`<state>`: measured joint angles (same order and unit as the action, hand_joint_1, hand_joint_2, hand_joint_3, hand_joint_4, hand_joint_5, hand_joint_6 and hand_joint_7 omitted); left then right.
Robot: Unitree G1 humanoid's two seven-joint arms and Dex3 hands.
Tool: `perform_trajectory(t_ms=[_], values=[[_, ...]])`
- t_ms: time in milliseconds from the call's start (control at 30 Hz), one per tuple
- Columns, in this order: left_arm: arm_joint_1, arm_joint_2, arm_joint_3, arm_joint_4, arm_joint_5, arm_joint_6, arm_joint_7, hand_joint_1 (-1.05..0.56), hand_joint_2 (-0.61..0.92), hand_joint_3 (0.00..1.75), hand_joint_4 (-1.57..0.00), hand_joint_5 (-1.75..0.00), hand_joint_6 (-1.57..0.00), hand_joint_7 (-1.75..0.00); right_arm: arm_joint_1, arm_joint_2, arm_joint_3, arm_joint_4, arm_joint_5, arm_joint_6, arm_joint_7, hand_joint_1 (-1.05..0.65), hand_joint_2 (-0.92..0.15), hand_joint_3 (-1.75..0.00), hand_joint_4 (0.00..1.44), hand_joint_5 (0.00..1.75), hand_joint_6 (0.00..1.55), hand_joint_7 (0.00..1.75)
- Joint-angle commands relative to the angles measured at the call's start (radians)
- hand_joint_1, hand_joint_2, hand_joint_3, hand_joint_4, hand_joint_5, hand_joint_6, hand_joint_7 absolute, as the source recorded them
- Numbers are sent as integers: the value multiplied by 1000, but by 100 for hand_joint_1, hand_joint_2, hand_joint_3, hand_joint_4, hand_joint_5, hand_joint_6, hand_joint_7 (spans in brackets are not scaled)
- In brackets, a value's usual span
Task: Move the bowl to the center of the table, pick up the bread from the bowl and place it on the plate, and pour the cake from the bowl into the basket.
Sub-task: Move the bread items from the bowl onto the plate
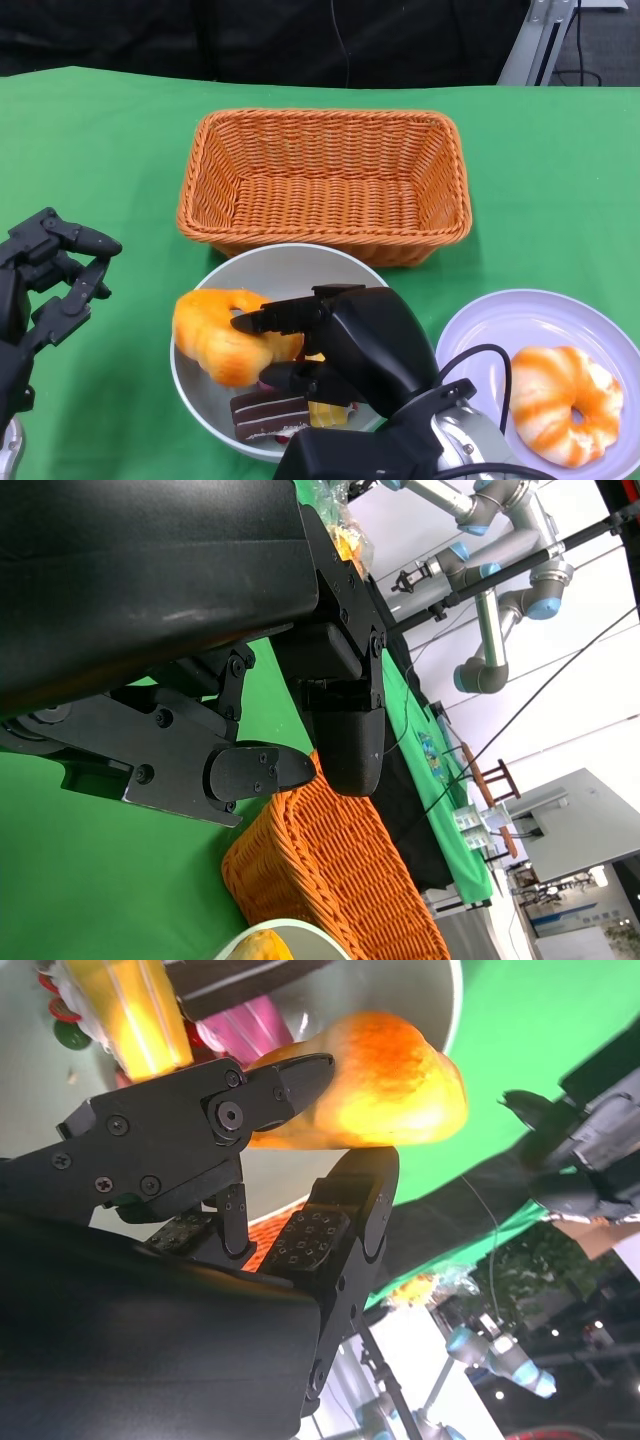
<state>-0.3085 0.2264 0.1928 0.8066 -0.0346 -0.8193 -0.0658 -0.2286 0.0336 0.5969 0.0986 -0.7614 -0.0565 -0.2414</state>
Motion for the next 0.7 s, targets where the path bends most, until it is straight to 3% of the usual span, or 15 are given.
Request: perform_trajectory(t_ms=[33,500,700], values=[[-4,21,8,-3,-3,-11,0,-7,92,43,-73,-149,-74,-113,12,-17,-20,-32,10,-16,-2,-20,-92,-8,76,134,113,7],[-8,21,9,3,-4,-12,-1,-8,92,43,-73,-150,-74,-112,32,-37,-41,-97,-11,-18,9,-19,-92,-4,78,134,115,7],[-2,19,9,-14,-12,2,-8,-9,92,42,-73,-150,-75,-113,52,-68,-50,-160,-21,18,74,-17,-92,-4,75,141,118,8]])
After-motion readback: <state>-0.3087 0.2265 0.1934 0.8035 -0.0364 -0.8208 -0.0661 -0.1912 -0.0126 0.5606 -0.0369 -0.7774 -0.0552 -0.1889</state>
